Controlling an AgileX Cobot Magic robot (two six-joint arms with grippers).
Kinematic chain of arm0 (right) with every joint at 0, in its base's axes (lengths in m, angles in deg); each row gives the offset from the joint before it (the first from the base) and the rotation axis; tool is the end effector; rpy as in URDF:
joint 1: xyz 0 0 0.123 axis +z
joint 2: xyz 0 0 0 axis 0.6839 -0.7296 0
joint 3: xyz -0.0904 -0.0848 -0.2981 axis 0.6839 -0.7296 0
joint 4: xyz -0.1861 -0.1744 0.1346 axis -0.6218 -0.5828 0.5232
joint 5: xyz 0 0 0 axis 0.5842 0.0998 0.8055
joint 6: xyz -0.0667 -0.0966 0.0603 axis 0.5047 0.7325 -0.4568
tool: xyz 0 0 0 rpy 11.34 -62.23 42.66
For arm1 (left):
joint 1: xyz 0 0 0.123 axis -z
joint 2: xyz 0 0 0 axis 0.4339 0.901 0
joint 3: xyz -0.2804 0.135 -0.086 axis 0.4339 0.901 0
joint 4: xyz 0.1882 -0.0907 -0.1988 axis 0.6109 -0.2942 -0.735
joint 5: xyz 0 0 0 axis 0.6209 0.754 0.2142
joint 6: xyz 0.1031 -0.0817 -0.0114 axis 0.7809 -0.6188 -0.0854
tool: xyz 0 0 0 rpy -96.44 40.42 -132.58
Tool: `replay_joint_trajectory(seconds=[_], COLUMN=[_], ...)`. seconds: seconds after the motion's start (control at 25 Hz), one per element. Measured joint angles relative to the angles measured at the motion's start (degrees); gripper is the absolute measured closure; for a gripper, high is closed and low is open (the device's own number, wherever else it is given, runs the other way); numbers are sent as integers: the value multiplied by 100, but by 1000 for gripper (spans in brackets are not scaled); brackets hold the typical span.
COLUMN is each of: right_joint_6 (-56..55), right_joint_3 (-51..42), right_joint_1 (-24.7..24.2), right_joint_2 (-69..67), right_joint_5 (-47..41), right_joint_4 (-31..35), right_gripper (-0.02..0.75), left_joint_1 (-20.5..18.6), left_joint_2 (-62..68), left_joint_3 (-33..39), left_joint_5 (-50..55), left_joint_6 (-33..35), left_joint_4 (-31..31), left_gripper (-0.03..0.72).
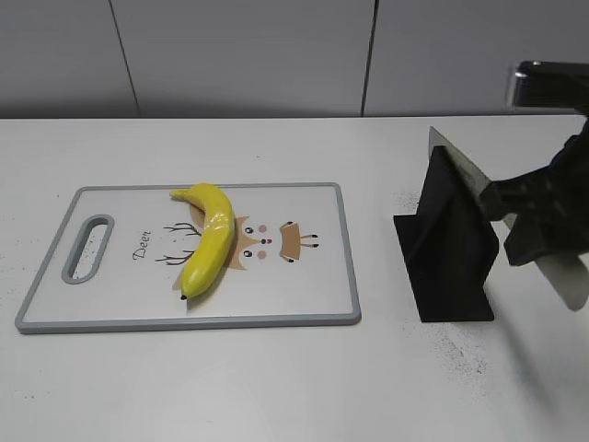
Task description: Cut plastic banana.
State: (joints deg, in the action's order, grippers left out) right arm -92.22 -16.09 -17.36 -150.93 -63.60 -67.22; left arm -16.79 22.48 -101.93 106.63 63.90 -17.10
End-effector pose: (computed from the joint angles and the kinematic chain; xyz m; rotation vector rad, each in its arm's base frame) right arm 0.2546 0.1305 0.2456 -0.0641 2.8415 0.2699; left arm 0.0268 -0.0016 0.2640 0.2009 2.0970 -0.0437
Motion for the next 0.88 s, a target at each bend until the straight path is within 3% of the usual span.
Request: replay_joint_trajectory(seconds=[0.88], right_joint_6=[-109], right_joint_3=[1915], right_joint_1=[0], right_joint_2=[278], right_joint_5=[-692], right_joint_4=[-961], right_gripper=[568], left_joint_1=[0], left_joint_2=[0], left_joint_3=[0], left_joint_5=[0], left_joint_6=[0], left_joint_4=[0], left_gripper=[165])
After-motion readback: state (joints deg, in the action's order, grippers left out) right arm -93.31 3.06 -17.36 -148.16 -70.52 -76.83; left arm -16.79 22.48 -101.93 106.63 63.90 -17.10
